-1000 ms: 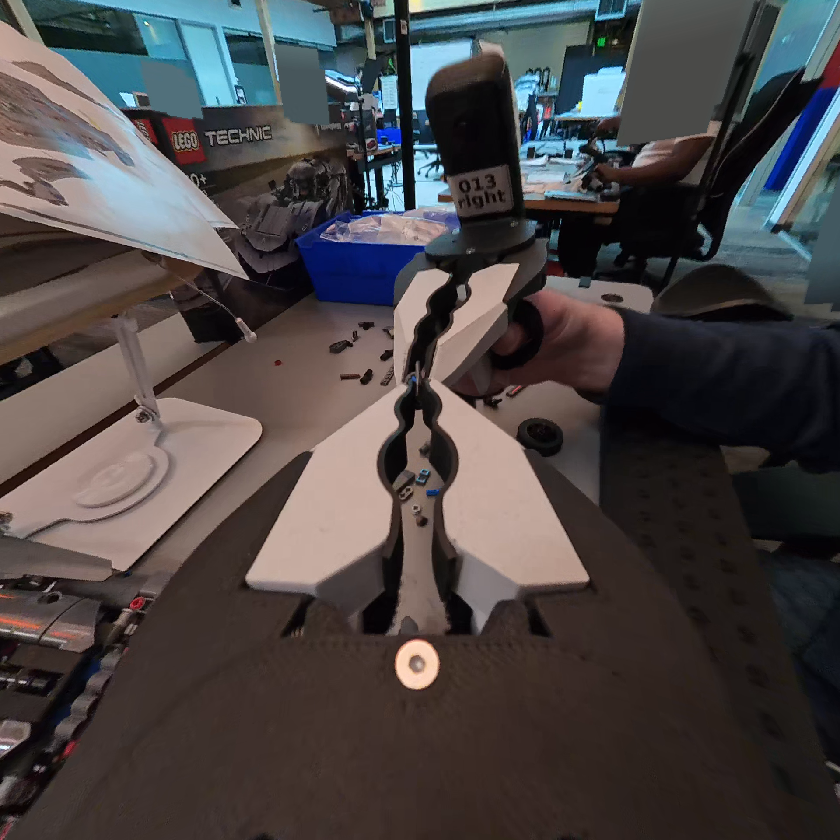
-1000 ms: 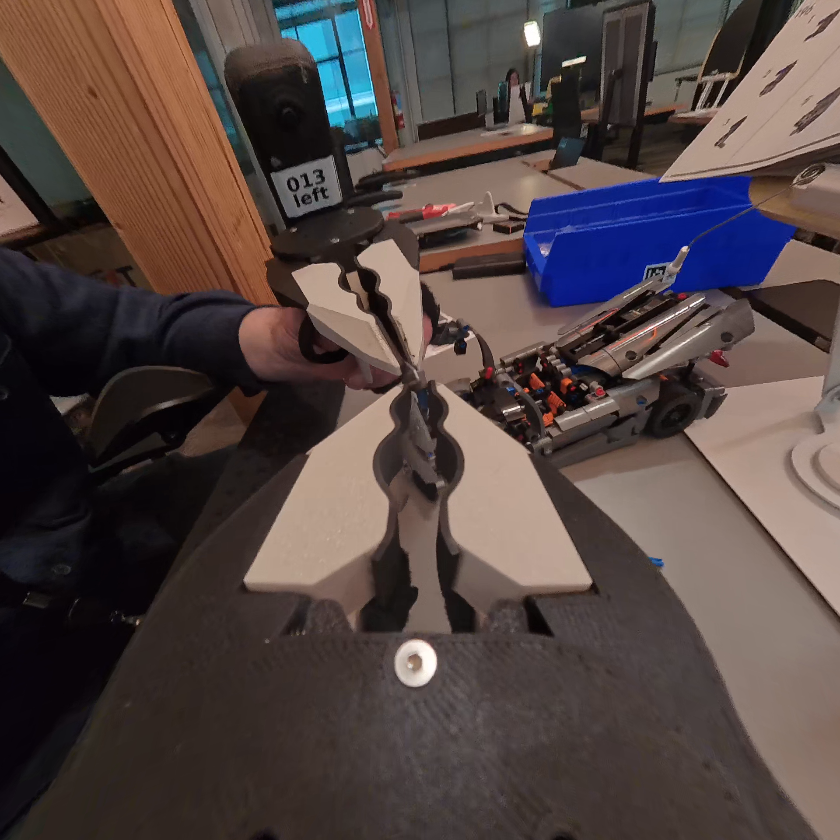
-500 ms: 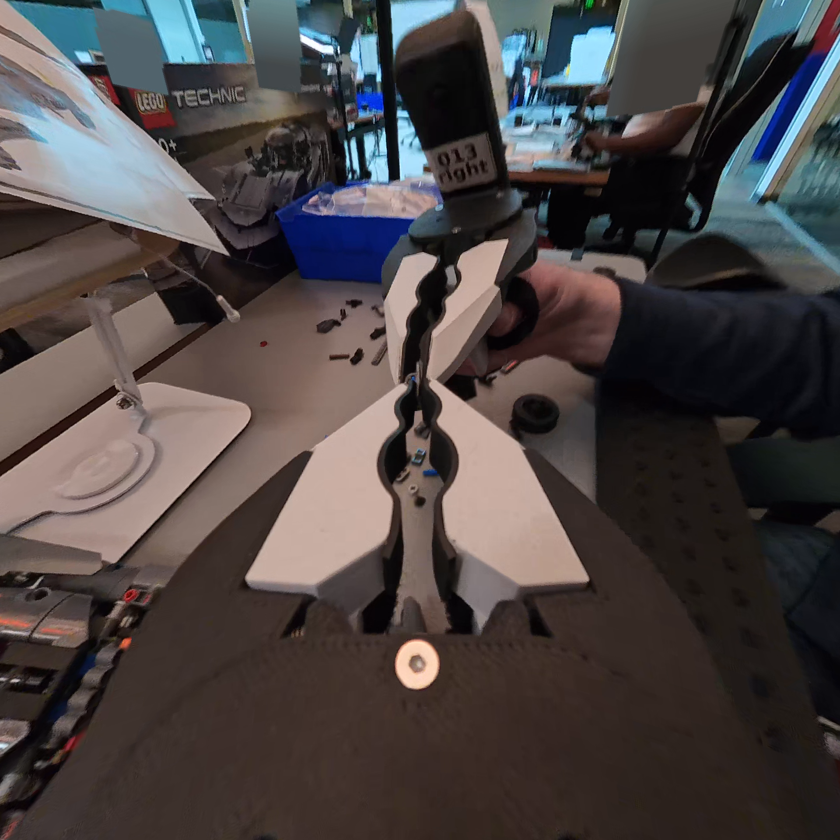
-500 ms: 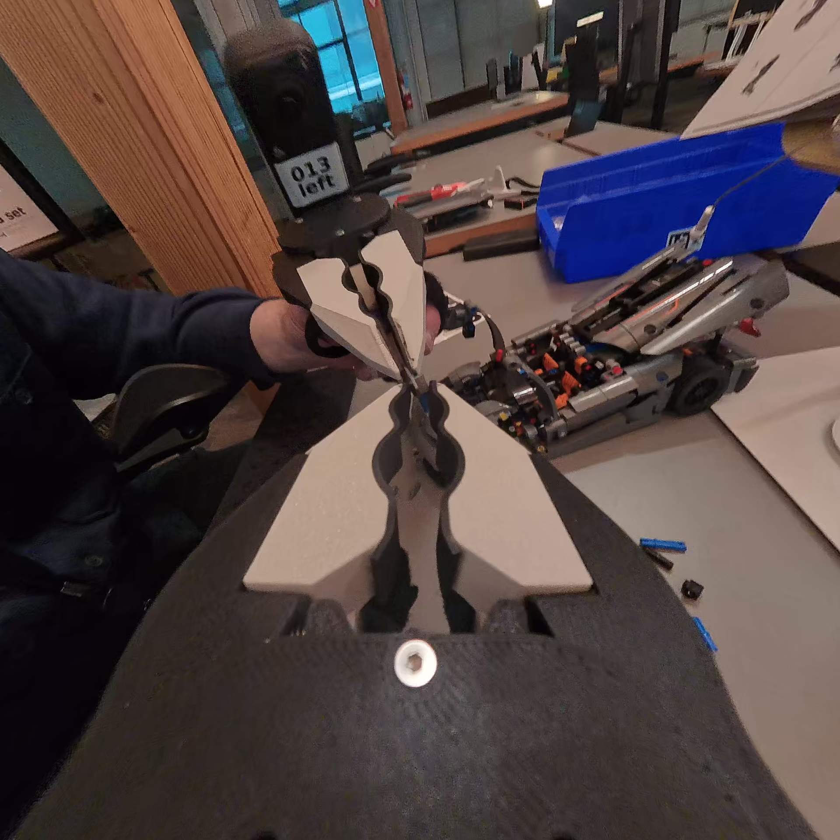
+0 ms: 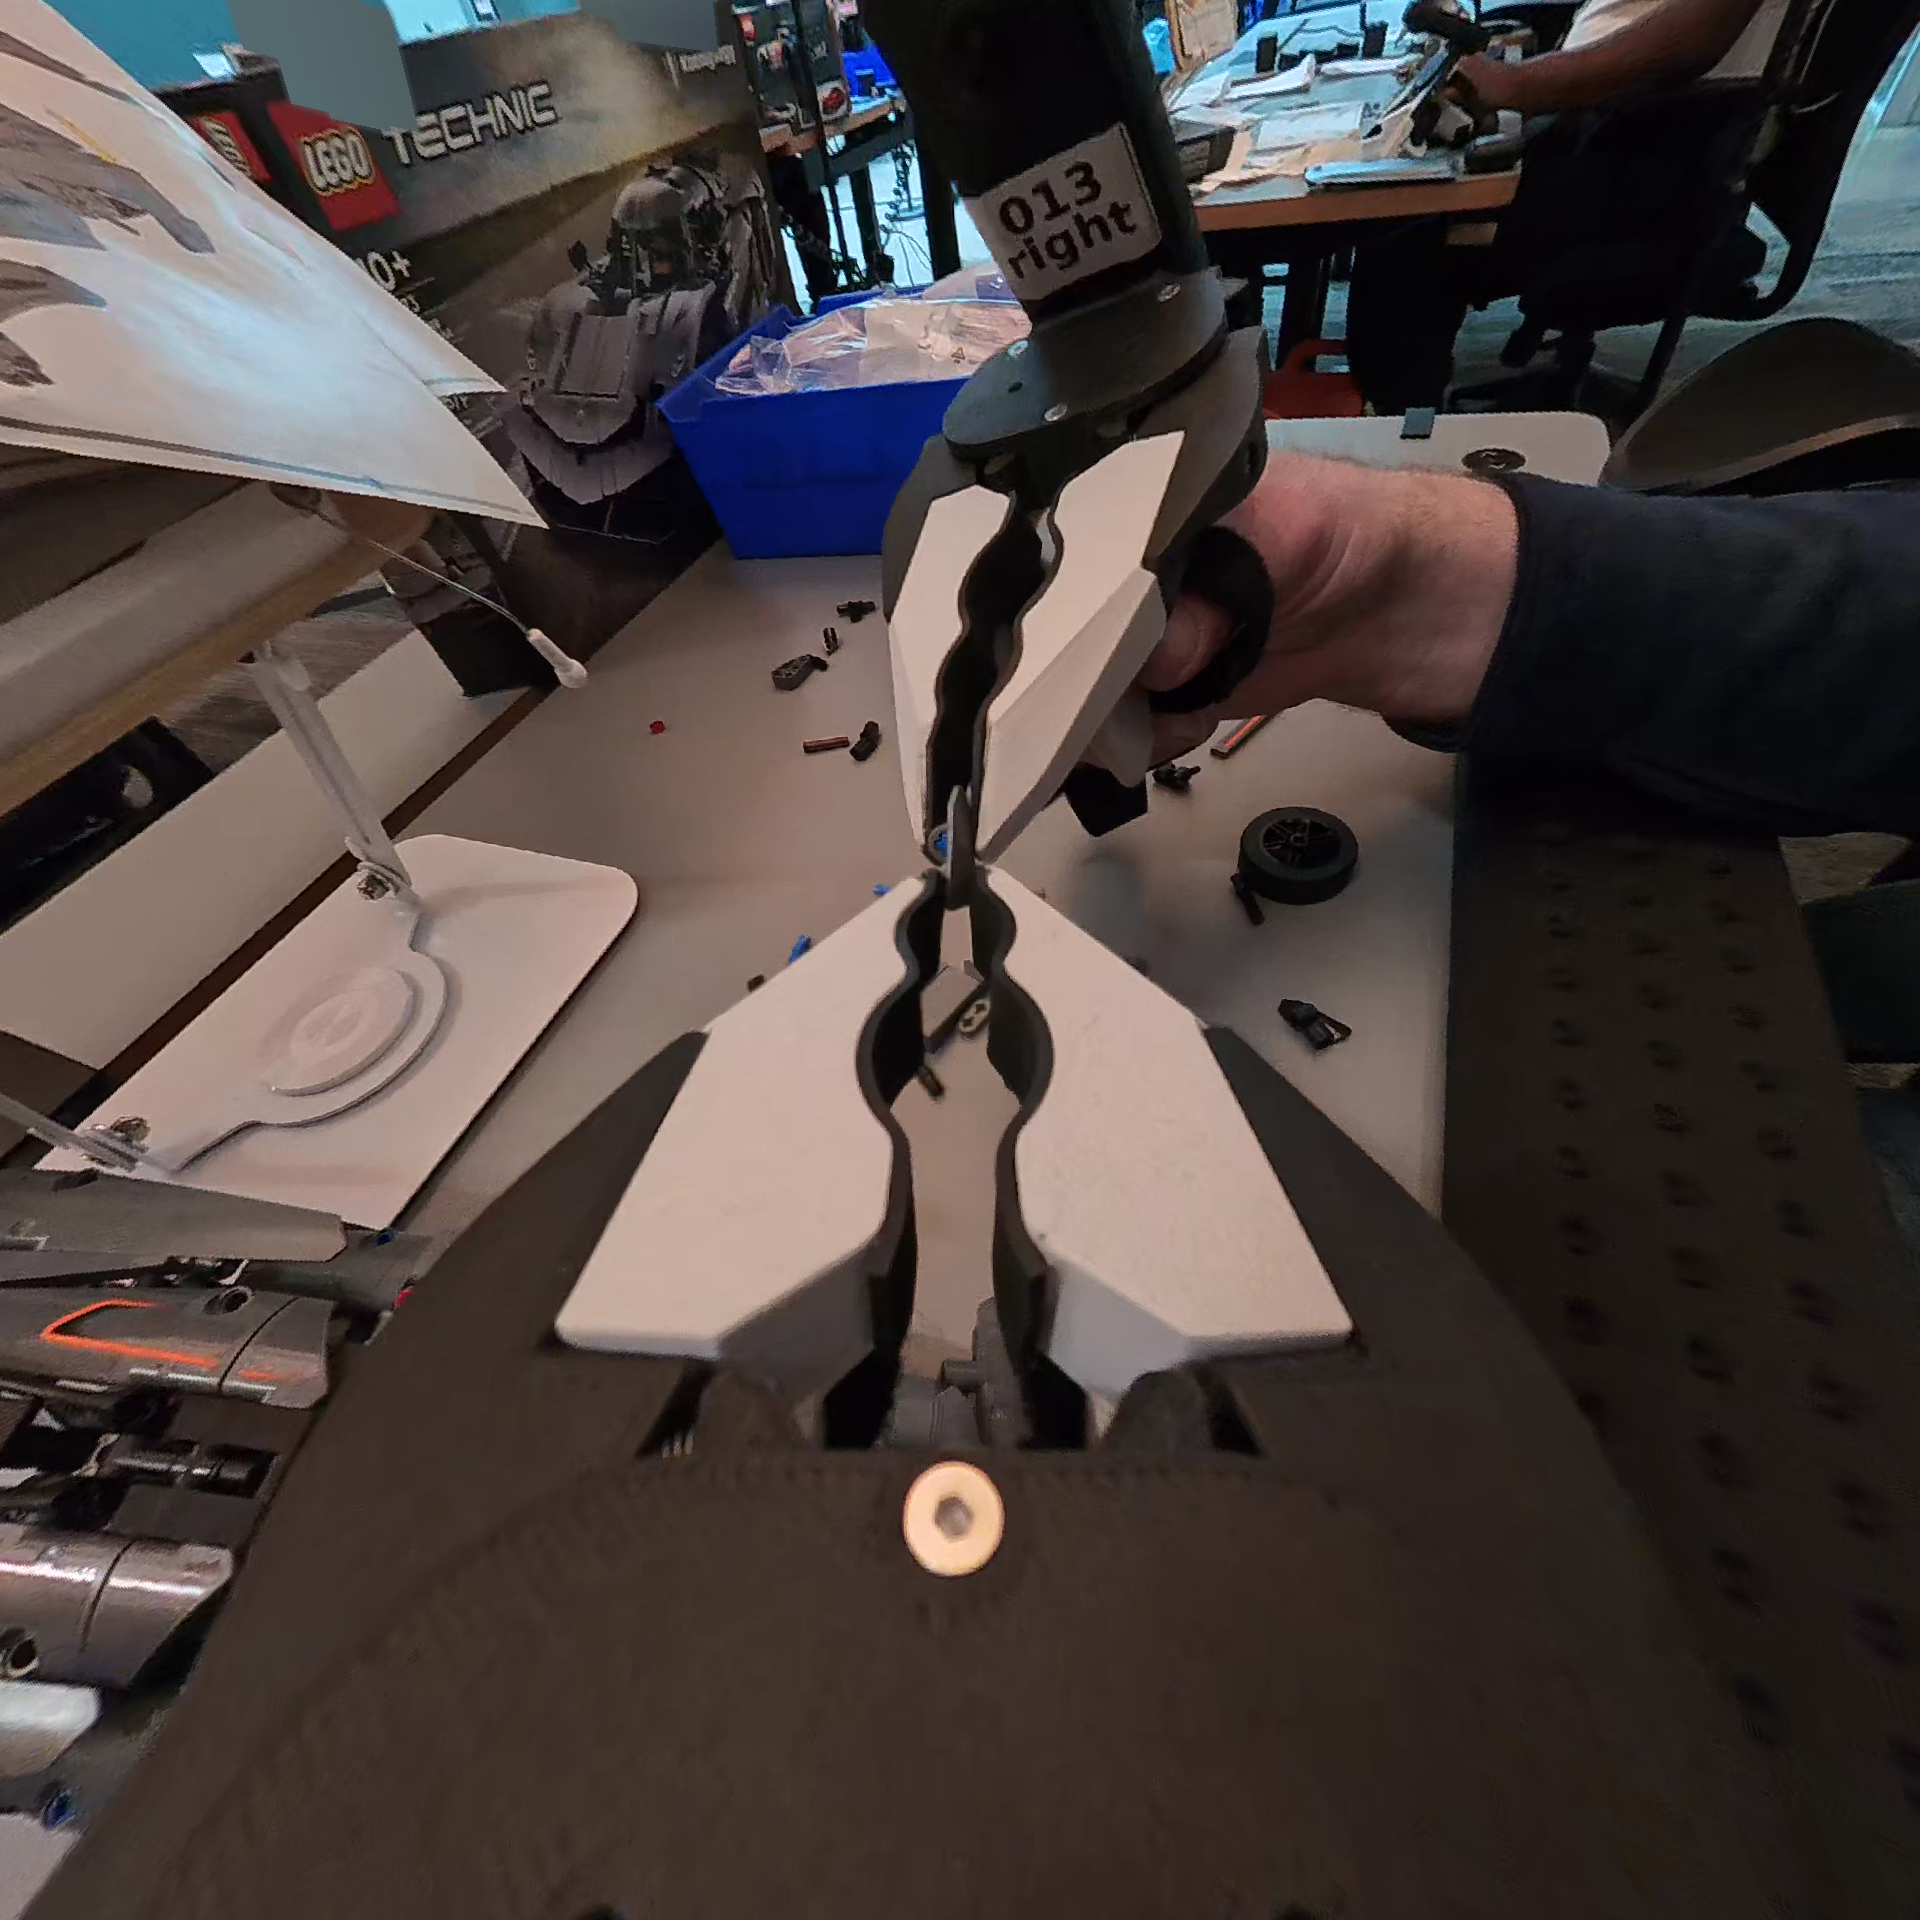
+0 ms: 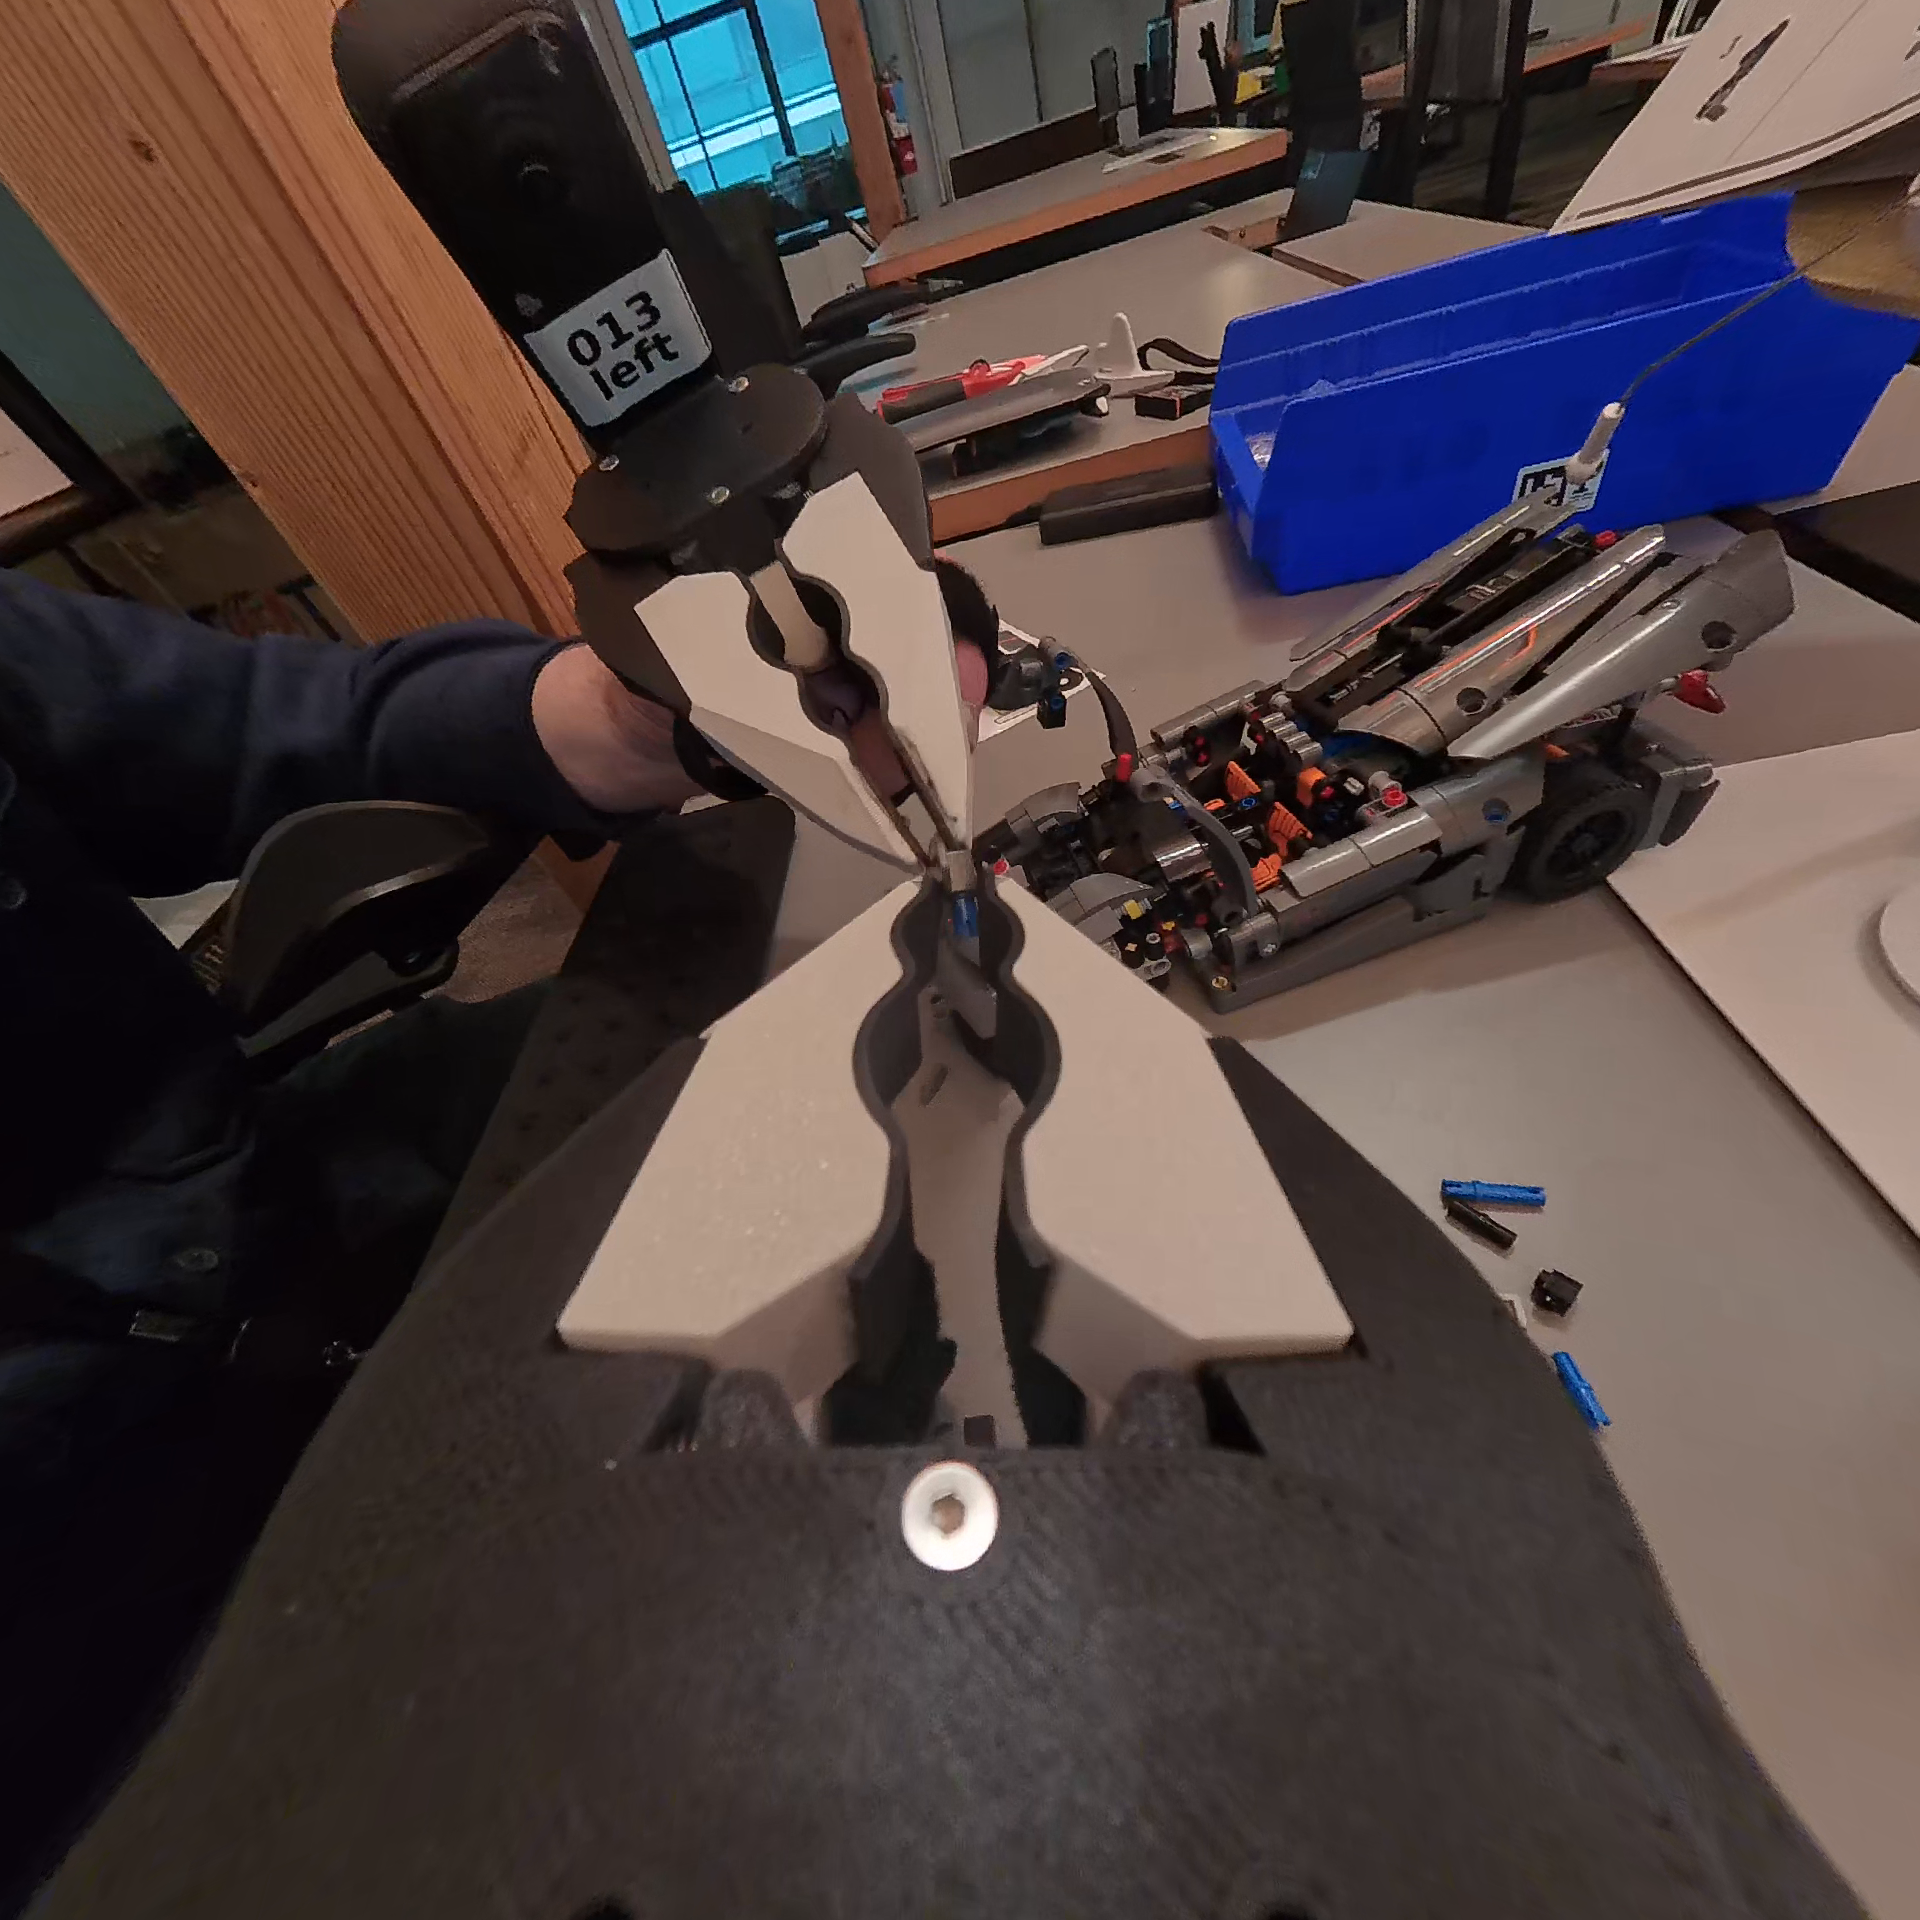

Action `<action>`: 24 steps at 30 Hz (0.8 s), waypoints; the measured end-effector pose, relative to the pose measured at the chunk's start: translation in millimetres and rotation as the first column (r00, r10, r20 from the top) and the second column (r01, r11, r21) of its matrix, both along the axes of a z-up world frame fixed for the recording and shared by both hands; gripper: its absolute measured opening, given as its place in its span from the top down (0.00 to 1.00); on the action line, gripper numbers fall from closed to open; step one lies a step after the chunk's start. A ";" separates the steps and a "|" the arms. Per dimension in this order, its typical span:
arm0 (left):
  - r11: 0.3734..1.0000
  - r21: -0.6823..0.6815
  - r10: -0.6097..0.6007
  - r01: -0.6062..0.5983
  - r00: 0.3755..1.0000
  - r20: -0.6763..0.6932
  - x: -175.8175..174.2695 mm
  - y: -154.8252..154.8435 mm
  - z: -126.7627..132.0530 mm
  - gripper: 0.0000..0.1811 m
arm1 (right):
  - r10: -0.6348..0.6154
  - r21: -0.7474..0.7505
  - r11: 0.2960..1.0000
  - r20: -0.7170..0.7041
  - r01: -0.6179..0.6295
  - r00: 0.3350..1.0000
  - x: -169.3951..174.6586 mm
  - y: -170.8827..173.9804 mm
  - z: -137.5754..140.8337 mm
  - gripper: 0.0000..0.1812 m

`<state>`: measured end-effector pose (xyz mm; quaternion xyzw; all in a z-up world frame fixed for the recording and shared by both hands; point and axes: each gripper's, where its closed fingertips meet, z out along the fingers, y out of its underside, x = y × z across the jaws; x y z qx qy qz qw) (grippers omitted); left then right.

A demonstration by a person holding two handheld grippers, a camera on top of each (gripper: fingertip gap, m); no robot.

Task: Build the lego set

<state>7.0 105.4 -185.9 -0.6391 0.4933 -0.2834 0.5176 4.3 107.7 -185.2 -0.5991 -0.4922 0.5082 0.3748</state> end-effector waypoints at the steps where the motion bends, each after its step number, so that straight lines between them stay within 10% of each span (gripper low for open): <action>1: 1.000 -0.005 -0.003 0.003 1.000 -0.001 0.5 -0.6 -1.1 0.99 | 0.000 0.000 1.000 -0.003 0.000 1.000 0.1 -0.2 0.5 0.98; 13: 0.947 -0.300 0.003 0.117 0.929 0.371 -10.9 5.9 26.1 1.00 | -0.100 0.164 0.980 -0.066 0.110 0.993 2.4 10.0 16.4 0.92; 24: 0.892 -0.413 -0.009 0.181 0.922 0.387 -3.6 1.9 16.5 1.00 | -0.290 0.622 0.758 0.054 0.195 0.956 -4.9 15.3 8.1 0.99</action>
